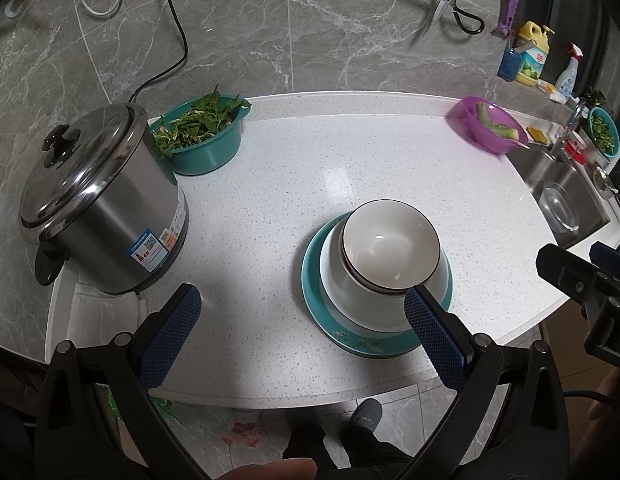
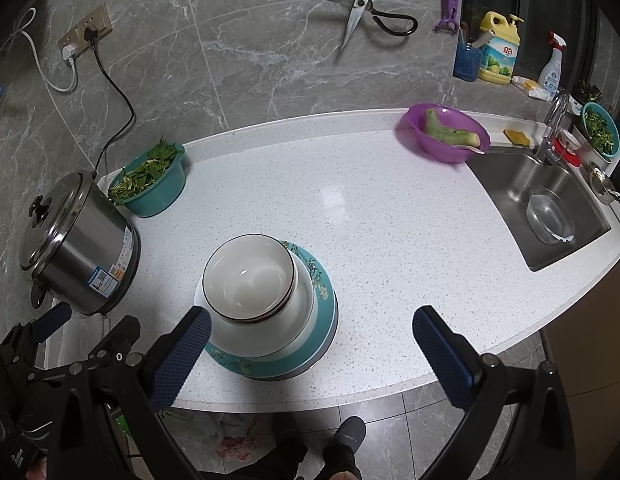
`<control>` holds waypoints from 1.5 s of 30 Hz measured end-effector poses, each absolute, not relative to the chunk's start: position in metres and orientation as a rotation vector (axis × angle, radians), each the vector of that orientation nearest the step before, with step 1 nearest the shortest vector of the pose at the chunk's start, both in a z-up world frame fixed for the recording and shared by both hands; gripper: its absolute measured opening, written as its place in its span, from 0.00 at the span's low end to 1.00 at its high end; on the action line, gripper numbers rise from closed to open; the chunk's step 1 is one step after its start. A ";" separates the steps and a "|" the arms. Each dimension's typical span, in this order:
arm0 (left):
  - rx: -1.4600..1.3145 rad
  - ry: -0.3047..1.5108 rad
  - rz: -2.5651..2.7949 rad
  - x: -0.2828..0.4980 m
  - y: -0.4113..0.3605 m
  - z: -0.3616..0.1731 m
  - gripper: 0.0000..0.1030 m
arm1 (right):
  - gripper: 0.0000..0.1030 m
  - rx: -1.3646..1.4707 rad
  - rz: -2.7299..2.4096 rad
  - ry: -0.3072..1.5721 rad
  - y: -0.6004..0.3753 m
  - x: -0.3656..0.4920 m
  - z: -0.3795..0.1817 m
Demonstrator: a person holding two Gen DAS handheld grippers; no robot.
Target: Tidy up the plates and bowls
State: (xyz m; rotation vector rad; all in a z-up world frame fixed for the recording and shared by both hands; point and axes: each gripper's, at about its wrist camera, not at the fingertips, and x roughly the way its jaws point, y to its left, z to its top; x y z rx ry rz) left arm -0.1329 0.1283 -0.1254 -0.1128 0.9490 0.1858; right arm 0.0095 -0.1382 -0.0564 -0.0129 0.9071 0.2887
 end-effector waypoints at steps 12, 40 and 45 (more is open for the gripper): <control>-0.117 0.950 0.189 -0.130 0.127 -0.125 1.00 | 1.00 -0.016 0.292 0.909 -0.138 0.012 -0.057; -0.117 0.958 0.187 -0.125 0.125 -0.126 1.00 | 1.00 -0.017 0.293 0.913 -0.137 0.014 -0.058; -0.116 0.959 0.187 -0.124 0.125 -0.126 1.00 | 1.00 -0.016 0.292 0.913 -0.137 0.014 -0.059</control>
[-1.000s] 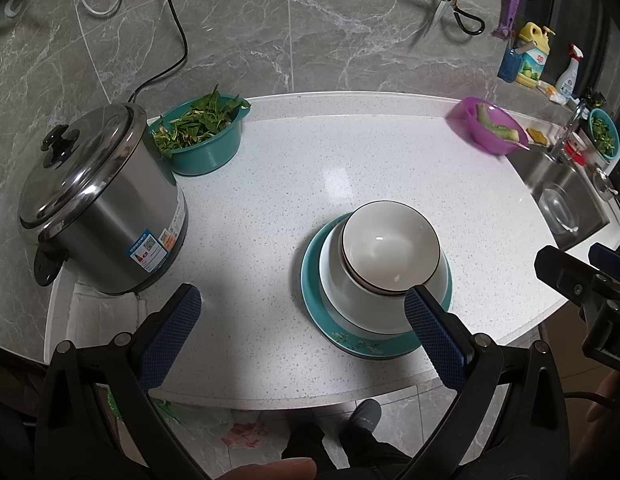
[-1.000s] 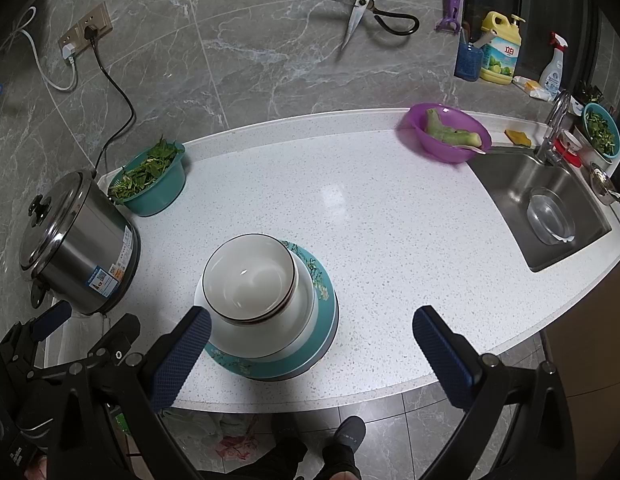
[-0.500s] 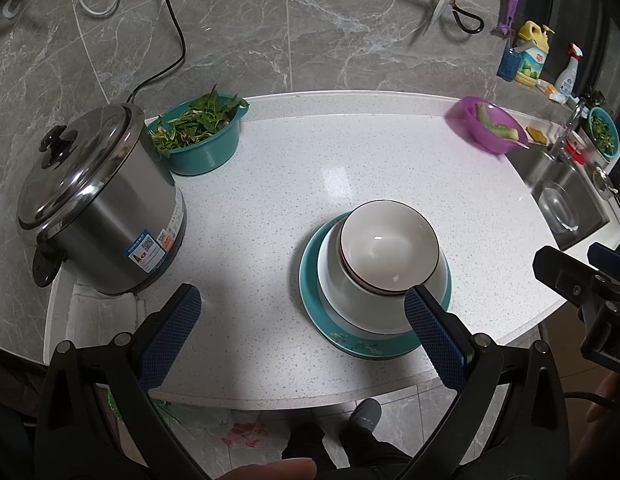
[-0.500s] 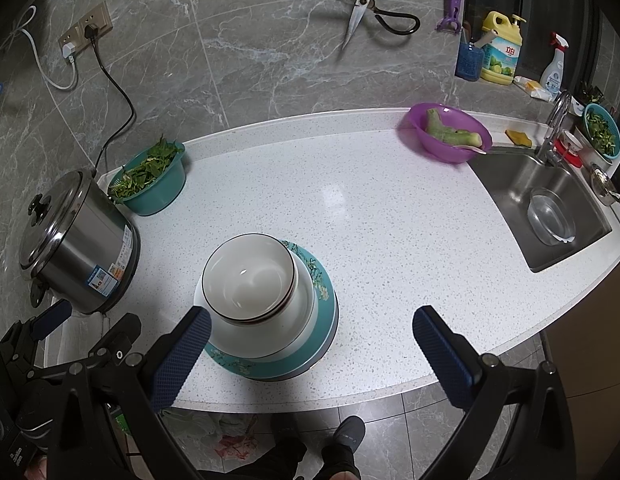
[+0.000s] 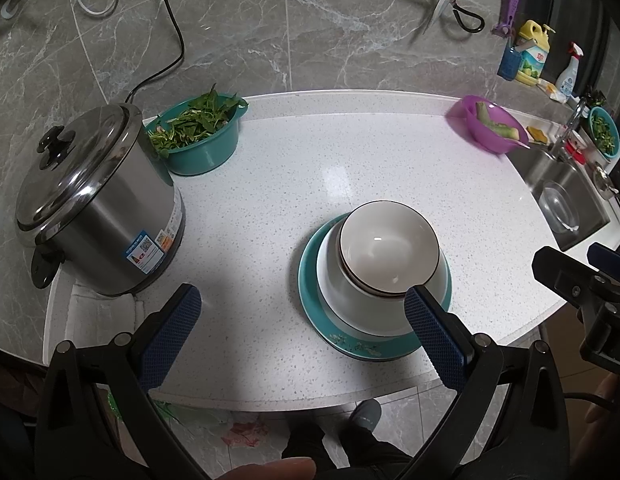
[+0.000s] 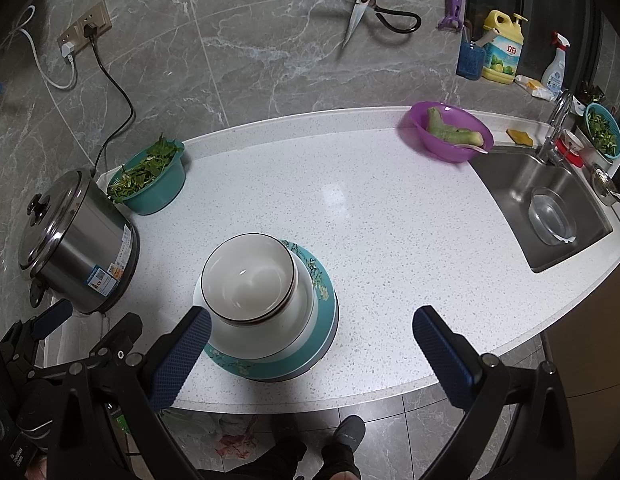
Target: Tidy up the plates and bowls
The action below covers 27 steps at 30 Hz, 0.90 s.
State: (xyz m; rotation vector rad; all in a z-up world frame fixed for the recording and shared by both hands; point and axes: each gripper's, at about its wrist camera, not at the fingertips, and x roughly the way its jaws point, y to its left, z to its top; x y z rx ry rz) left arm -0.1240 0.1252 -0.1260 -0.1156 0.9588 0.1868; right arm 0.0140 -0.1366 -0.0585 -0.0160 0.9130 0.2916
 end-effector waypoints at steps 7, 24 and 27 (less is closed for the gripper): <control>-0.116 0.959 0.188 -0.123 0.124 -0.127 1.00 | 1.00 -0.018 0.295 0.915 -0.136 0.016 -0.060; -0.114 0.961 0.186 -0.121 0.124 -0.128 1.00 | 1.00 -0.021 0.299 0.918 -0.136 0.019 -0.062; -0.113 0.961 0.186 -0.120 0.125 -0.129 1.00 | 1.00 -0.021 0.299 0.918 -0.136 0.018 -0.062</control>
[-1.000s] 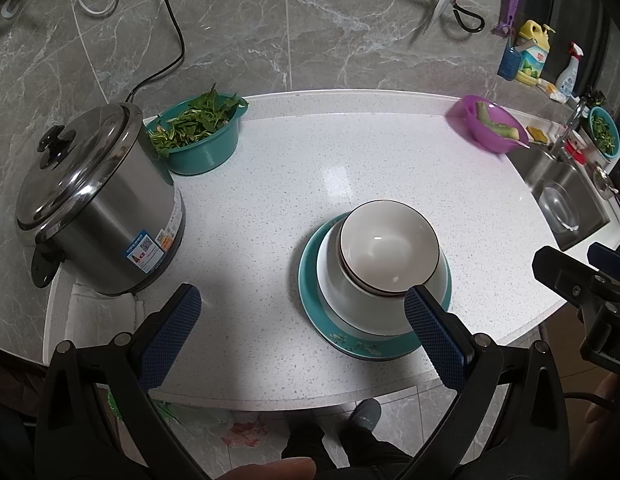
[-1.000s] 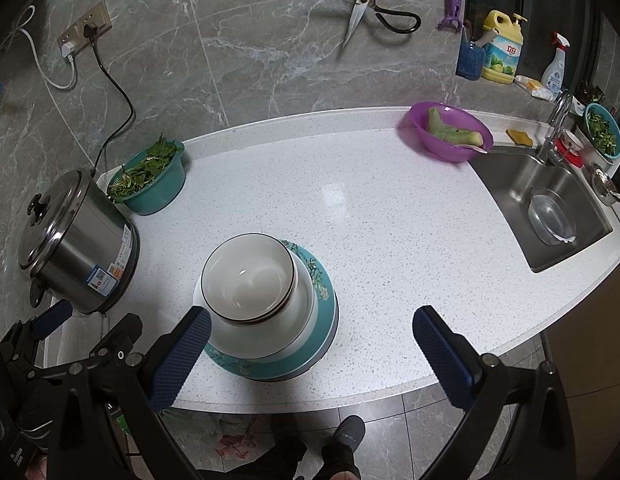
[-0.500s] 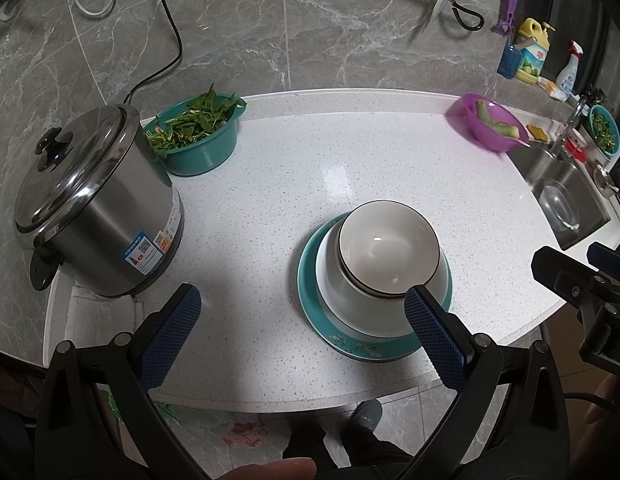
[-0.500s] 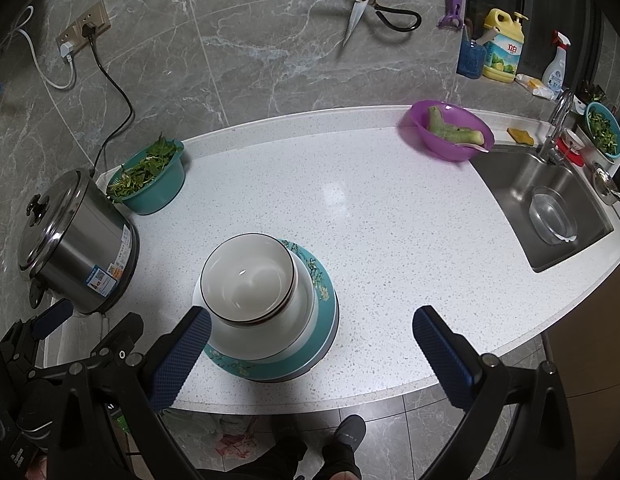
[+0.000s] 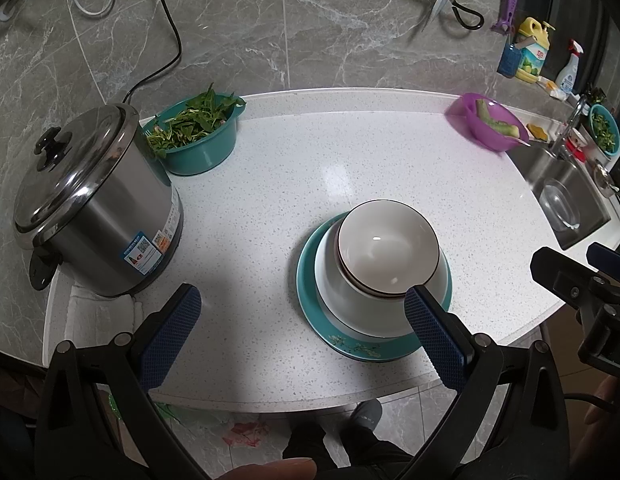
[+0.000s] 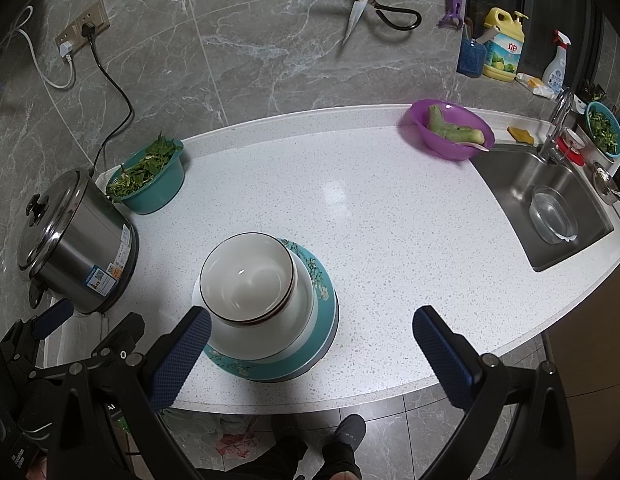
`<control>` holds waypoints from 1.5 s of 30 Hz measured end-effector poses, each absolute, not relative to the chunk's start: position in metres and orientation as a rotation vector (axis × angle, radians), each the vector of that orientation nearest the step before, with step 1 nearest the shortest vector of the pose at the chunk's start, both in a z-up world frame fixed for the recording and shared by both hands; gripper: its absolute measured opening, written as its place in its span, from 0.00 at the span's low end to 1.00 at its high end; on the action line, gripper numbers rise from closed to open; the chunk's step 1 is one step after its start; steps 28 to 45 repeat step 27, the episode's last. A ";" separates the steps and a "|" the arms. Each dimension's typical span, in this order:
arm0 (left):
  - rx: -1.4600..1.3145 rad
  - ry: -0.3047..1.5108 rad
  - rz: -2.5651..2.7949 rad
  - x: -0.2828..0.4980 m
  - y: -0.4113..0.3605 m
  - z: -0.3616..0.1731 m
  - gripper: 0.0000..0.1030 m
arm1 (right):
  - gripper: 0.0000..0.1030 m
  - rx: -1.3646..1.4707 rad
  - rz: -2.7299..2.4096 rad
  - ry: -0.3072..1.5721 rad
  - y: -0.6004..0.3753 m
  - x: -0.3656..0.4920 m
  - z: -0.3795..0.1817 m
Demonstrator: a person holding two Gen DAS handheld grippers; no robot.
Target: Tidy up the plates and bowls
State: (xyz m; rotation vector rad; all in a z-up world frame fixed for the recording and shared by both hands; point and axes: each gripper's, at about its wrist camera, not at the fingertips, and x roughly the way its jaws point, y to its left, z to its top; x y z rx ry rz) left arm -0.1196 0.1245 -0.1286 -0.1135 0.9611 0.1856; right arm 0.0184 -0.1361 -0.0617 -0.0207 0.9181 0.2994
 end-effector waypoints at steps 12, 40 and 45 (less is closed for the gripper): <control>-0.112 0.962 0.184 -0.119 0.124 -0.129 1.00 | 1.00 -0.022 0.300 0.919 -0.136 0.020 -0.063; -0.111 0.954 0.180 -0.111 0.126 -0.132 1.00 | 1.00 -0.023 0.304 0.925 -0.135 0.022 -0.066; -0.111 0.954 0.180 -0.111 0.126 -0.132 1.00 | 1.00 -0.023 0.304 0.925 -0.135 0.022 -0.066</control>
